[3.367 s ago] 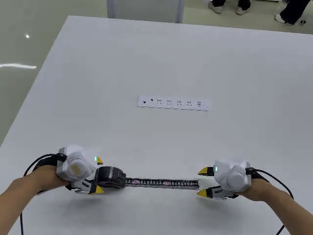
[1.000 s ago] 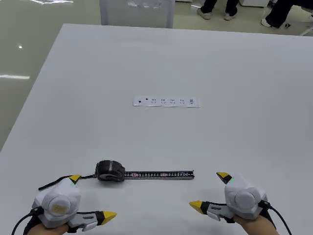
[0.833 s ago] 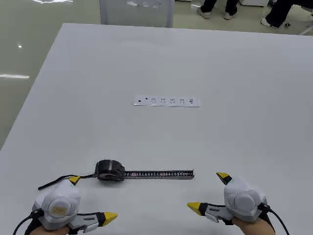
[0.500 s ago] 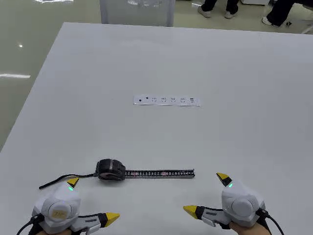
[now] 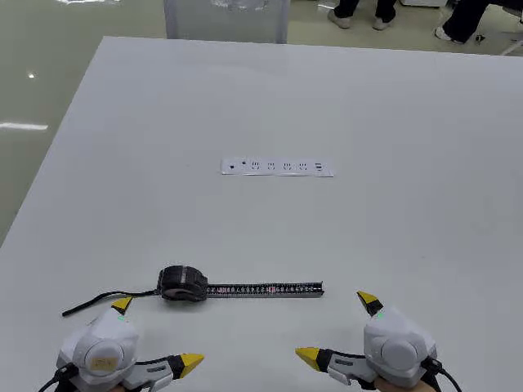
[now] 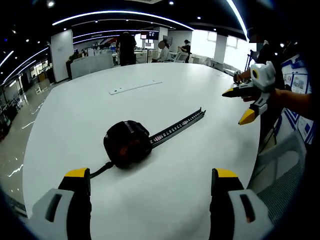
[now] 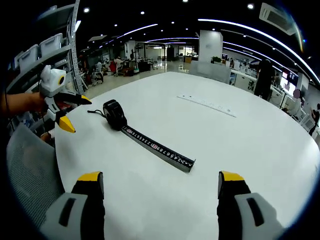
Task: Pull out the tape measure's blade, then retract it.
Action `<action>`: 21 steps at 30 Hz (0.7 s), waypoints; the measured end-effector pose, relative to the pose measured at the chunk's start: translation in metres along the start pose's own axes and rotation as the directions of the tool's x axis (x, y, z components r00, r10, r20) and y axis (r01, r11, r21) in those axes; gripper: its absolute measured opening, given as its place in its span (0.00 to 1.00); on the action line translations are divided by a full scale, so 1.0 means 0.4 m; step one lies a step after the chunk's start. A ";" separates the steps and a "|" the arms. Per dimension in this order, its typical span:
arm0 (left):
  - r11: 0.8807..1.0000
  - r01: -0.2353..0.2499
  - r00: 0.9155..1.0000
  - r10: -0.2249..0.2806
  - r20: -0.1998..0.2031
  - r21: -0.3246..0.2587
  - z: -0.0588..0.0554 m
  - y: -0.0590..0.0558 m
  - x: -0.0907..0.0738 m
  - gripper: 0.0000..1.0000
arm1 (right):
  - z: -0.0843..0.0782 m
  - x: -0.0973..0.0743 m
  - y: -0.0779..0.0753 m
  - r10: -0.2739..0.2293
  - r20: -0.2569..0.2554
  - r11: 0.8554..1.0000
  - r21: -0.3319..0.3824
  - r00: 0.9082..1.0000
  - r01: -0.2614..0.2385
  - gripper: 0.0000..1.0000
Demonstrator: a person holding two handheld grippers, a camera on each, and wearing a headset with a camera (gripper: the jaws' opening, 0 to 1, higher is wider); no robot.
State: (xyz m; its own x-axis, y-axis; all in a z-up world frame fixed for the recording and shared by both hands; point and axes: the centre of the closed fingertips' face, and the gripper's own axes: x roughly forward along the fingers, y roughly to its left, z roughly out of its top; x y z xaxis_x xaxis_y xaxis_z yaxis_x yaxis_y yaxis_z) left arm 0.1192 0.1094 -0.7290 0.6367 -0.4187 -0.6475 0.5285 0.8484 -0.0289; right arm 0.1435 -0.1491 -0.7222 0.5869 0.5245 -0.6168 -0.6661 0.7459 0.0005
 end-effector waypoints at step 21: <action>0.999 -0.025 1.000 0.025 0.010 -0.041 -0.014 0.015 0.007 0.99 | -0.004 0.007 -0.010 -0.016 0.008 1.000 0.006 1.000 0.016 0.97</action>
State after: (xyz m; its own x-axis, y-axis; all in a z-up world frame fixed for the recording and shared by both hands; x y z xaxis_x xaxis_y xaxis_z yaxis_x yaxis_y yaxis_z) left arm 0.1212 0.1151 -0.7353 0.6555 -0.4007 -0.6402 0.4894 0.8709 -0.0441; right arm 0.1470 -0.1511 -0.7250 0.6012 0.5155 -0.6106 -0.6537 0.7567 -0.0048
